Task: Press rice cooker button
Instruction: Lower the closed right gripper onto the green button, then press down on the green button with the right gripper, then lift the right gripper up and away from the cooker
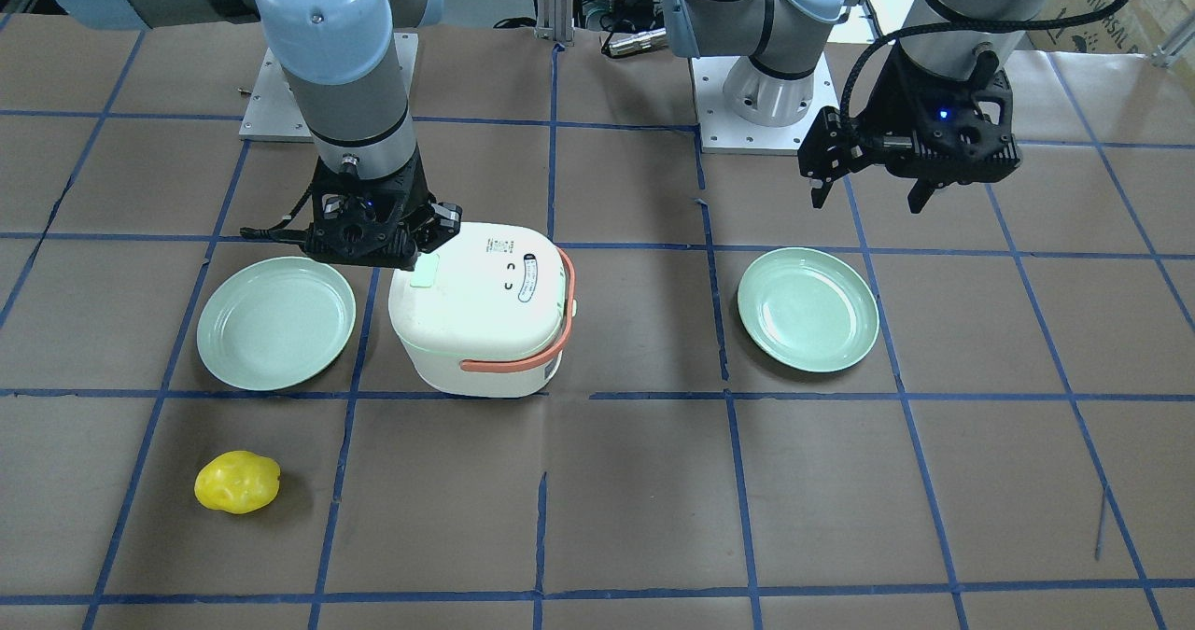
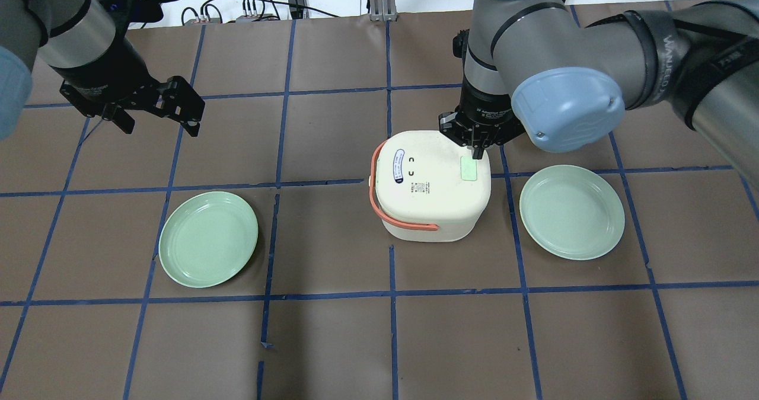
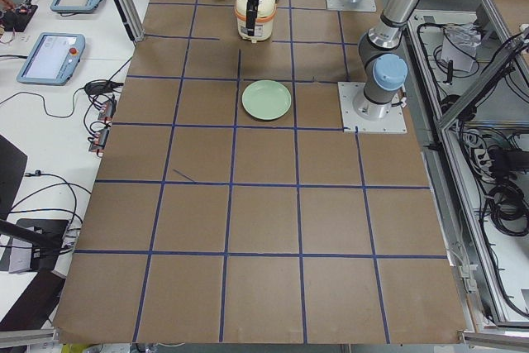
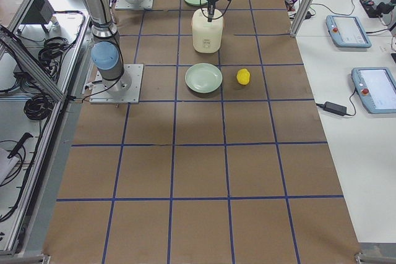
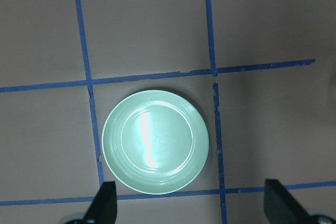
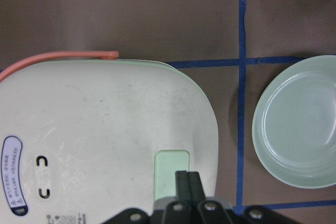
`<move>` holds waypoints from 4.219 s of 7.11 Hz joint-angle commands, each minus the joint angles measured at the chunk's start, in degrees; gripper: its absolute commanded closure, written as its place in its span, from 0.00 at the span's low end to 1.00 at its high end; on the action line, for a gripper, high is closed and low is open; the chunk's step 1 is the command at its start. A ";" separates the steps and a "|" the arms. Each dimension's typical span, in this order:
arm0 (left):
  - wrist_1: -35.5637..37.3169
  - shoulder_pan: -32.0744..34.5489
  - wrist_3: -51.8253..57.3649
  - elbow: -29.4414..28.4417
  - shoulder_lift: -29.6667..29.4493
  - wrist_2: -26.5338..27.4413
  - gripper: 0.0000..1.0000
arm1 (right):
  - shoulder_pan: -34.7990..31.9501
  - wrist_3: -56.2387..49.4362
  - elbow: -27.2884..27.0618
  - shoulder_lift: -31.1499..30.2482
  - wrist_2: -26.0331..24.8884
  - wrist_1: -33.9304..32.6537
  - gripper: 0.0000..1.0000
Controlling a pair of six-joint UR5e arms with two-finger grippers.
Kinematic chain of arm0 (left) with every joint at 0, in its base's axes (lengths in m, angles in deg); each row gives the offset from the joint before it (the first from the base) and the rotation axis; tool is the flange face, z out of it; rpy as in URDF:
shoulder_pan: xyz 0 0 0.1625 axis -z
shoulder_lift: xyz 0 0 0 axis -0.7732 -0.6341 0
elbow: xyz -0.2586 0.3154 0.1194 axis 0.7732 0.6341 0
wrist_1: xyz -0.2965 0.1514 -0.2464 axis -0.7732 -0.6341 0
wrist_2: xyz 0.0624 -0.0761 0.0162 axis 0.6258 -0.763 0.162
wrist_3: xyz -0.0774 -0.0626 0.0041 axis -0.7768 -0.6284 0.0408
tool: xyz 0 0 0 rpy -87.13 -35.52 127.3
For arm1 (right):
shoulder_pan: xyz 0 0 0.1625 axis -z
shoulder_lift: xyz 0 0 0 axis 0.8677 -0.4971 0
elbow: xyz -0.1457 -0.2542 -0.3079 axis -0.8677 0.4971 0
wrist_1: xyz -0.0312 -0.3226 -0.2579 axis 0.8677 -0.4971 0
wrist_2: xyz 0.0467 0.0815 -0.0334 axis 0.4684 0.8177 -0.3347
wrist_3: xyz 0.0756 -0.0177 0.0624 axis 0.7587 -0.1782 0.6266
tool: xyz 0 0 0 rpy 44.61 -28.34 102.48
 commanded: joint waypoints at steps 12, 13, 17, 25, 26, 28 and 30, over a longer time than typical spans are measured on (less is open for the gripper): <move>0.00 0.00 0.00 0.00 0.00 0.00 0.00 | -0.62 0.04 -2.61 0.29 0.28 -0.73 0.87; 0.00 0.00 0.00 0.00 0.00 0.00 0.00 | -0.62 0.04 -2.61 0.29 0.37 -0.73 0.87; 0.00 0.00 0.00 0.00 0.00 0.00 0.00 | -0.89 -0.13 -2.70 0.64 0.28 -0.64 0.87; 0.00 0.00 0.00 0.00 0.00 0.00 0.00 | 0.86 -1.00 11.95 0.82 -0.86 9.36 0.10; 0.00 0.00 0.00 0.00 0.00 0.00 0.00 | 3.13 -4.06 12.32 0.73 -0.95 9.82 0.06; 0.00 0.00 0.00 0.00 0.00 0.00 0.00 | 8.85 -11.89 12.07 0.12 -0.25 10.08 0.02; 0.00 0.00 0.00 0.00 0.00 0.00 0.00 | 9.14 -12.00 11.97 0.12 -0.16 9.91 0.00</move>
